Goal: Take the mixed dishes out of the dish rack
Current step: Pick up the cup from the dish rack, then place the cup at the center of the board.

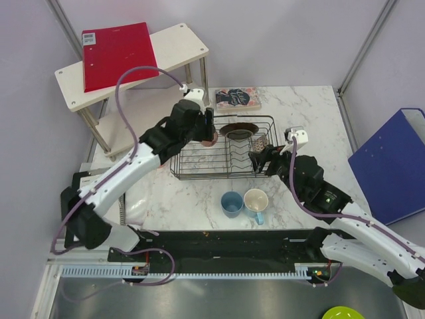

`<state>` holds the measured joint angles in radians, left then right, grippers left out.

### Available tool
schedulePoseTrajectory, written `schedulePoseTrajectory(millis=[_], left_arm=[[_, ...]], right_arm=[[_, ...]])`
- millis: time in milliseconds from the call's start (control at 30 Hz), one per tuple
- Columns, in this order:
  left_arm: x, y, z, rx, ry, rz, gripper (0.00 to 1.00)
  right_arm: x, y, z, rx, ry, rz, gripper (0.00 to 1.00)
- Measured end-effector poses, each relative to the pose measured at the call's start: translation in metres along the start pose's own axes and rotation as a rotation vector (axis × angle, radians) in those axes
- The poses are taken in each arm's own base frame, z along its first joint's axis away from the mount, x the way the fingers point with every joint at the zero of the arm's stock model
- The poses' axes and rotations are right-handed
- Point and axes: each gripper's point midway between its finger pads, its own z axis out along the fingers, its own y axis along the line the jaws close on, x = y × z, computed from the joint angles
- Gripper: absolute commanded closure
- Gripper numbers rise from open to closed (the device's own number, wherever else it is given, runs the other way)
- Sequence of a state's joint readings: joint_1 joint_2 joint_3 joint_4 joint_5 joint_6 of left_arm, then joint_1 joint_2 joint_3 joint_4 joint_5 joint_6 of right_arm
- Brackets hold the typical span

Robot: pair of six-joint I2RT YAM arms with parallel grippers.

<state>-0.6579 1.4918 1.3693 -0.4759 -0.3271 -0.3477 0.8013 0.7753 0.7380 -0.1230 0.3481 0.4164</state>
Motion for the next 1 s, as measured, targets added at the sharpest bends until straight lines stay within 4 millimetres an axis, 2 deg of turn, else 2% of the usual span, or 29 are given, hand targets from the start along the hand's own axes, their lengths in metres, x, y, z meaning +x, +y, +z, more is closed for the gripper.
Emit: schedulePoseTrajectory(millis=[100,233,300,400,467,633,767,1000], left_arm=[[-0.032,-0.04,-0.052,0.232,-0.09,-0.017,0.98],[-0.063,-0.071,-0.113,0.51,-0.194,-0.033,0.98],[-0.067,-0.084,-0.135,0.632,-0.228,-0.031,0.98],[-0.059,-0.107,-0.164,0.852,-0.238,-0.042,0.98],[-0.047,-0.12,-0.176,0.992,-0.216,-0.077,0.98],[-0.023,-0.136,-0.19,1.226,-0.137,-0.184,0.98],[-0.016,-0.138,-0.206,1.358,-0.126,-0.25,0.98],[-0.026,-0.131,-0.23,1.519,-0.242,-0.339,0.98]], right_arm=[[-0.001,-0.006,0.004,0.045,-0.008,-0.001,0.27],[-0.008,-0.014,0.004,0.092,-0.046,0.011,0.26],[-0.017,-0.015,-0.001,0.093,-0.079,0.037,0.27],[-0.036,-0.012,-0.014,0.065,-0.149,0.085,0.29],[-0.049,-0.009,-0.025,0.032,-0.197,0.118,0.3],[-0.06,-0.009,-0.046,-0.016,-0.263,0.165,0.39],[-0.052,-0.014,-0.058,-0.039,-0.272,0.179,0.43],[-0.028,0.009,-0.072,-0.226,-0.228,0.212,0.43]])
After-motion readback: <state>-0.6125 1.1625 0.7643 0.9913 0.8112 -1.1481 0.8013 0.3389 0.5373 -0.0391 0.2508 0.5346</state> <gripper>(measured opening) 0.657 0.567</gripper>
